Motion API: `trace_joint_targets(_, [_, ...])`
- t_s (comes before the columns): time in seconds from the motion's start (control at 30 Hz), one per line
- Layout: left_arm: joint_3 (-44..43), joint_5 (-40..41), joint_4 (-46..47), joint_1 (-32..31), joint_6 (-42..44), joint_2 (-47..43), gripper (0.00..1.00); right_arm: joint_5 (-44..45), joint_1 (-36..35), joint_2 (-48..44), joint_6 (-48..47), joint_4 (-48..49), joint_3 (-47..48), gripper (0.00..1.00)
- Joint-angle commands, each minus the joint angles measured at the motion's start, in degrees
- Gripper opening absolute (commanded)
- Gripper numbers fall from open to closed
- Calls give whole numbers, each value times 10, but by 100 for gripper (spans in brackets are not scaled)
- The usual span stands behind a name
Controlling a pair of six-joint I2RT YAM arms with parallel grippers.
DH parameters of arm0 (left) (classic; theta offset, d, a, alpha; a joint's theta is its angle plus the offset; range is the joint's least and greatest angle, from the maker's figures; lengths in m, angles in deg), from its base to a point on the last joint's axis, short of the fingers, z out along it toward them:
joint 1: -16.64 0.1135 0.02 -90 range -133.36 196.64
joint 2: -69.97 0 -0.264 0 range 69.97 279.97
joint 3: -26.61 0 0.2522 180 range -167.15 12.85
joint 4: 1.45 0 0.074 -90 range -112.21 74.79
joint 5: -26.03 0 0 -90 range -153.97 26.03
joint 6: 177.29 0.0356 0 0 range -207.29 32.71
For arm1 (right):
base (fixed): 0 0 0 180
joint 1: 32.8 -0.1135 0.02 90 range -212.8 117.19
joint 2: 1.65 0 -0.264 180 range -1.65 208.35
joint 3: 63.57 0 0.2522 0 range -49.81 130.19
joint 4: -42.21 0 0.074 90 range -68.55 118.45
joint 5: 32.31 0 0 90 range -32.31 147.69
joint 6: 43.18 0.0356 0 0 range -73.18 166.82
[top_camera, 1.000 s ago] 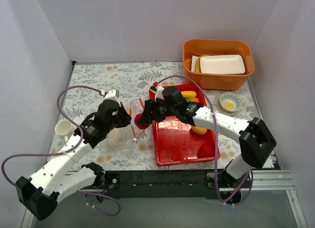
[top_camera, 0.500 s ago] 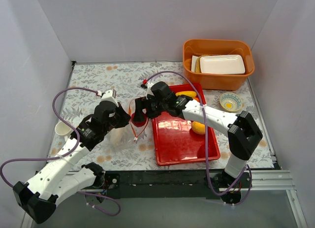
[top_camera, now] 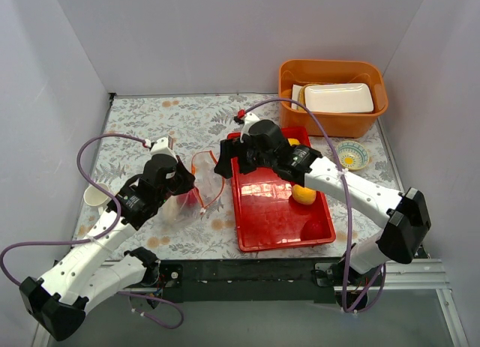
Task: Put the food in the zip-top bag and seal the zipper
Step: Place the fake fruit in the zipper food storage bag, then adjust the zipper food storage bag at the center of the board.
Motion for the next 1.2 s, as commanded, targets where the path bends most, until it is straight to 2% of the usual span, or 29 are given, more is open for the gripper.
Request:
trace_joint_targets(0.0, [-24,23,-4,-1,-1,-10,0,31,1,-6,22,-7,-29,98])
trace_joint_targets(0.33, [-38,24,-15,-1,18,-10,0,-72,1,68,60,45,-39,89])
trace_joint_targets(0.43, [-35,26,-17,-1,12,-16,0,-97,3,93,65,39,-14,85])
trace_joint_targets(0.5, [-30,24,-17,-1,9,-19,0,-101,2,105,68,37,-2,75])
trace_joint_targets(0.53, [-28,25,-17,-1,9,-22,0,-106,3,108,67,40,1,66])
trace_joint_targets(0.57, [-27,24,-17,-1,8,-23,0,-109,3,109,66,43,3,50])
trace_joint_targets(0.63, [-25,27,-20,-1,10,-23,0,-120,3,106,60,49,11,33])
trace_joint_targets(0.67, [-26,31,-24,-1,9,-22,0,-120,3,103,56,52,15,15])
trace_joint_targets(0.77, [-62,61,-66,-1,9,-15,0,-155,-2,92,40,73,41,6])
trace_joint_targets(0.9, [-148,128,-130,-1,-7,-29,0,-234,-17,106,-17,61,128,4])
trace_joint_targets(0.97, [-174,172,-145,-1,-5,-36,0,-205,-21,104,-10,71,129,4])
trace_joint_targets(1.03, [-190,196,-166,-1,-11,-33,0,-161,-22,119,-17,39,139,4])
trace_joint_targets(1.17, [-220,180,-185,-1,-10,-19,0,-141,-21,170,-11,-42,198,4])
